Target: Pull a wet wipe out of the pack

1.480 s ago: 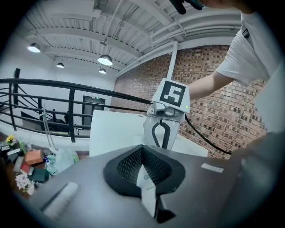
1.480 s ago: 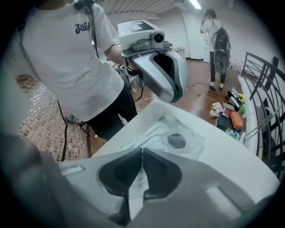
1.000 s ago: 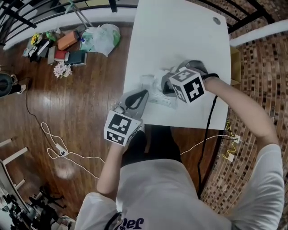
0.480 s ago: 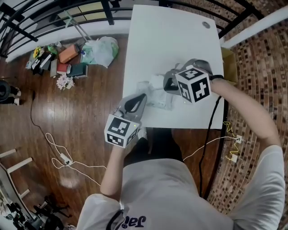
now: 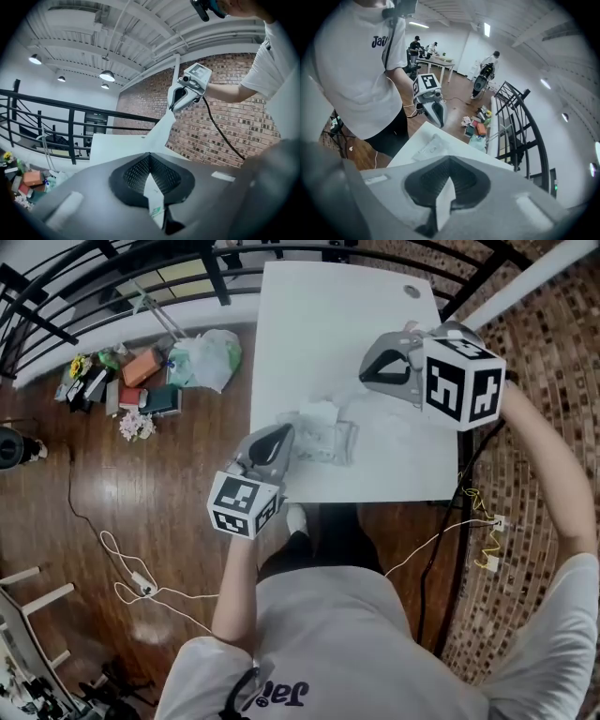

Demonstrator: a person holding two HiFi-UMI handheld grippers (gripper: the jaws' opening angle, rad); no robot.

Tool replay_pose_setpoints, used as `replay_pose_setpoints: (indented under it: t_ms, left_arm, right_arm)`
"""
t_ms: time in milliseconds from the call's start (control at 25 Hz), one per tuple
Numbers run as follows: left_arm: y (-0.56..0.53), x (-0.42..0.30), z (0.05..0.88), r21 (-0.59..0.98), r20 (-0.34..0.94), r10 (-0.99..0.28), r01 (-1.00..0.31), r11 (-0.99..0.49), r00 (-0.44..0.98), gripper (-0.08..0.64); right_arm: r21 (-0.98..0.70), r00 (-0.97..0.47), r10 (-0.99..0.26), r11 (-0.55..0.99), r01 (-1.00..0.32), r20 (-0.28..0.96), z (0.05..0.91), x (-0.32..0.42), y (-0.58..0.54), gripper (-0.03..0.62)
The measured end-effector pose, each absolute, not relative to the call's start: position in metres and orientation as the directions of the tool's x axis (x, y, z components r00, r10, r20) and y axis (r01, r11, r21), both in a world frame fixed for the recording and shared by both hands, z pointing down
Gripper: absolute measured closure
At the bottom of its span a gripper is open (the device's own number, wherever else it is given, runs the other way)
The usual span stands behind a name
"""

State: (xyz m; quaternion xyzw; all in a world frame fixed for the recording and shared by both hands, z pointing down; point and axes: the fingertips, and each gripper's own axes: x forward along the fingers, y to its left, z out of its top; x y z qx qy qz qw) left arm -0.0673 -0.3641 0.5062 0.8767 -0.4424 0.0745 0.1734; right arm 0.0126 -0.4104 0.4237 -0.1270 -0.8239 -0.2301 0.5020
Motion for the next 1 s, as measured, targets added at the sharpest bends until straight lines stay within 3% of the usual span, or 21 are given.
replay_pose_setpoints:
  t_ms: [240,600,800,920,1000]
  left_arm:
    - [-0.364,-0.031,0.509,0.239,0.297,-0.685,-0.747,-0.621,0.665,0.545]
    - [-0.346,0.054,0.540,0.232,0.347,-0.520,-0.608,-0.759,0.781,0.545]
    - [-0.333,0.071,0.553,0.239,0.381,-0.474,-0.580,-0.779,0.794,0.544]
    - [-0.327,0.069,0.551,0.210,0.398,-0.479,-0.586,-0.783,0.783,0.543]
    - [-0.319,0.062,0.537,0.199,0.385,-0.494,-0.593,-0.781,0.780,0.544]
  right_arm:
    - [0.271,-0.393,-0.120,0.895,0.354,0.912,0.430,0.074,-0.413,0.601]
    - [0.147,-0.310,-0.107,0.983,0.110,0.945,0.566,0.164,-0.398,0.600]
    - [0.158,-0.271,-0.188,0.979,-0.129,0.944,0.648,0.197,-0.402,0.592]
    - [0.182,-0.295,-0.282,0.928,-0.324,0.913,0.652,0.212,-0.405,0.504]
    - [0.183,-0.328,-0.354,0.872,-0.454,0.876,0.635,0.220,-0.396,0.480]
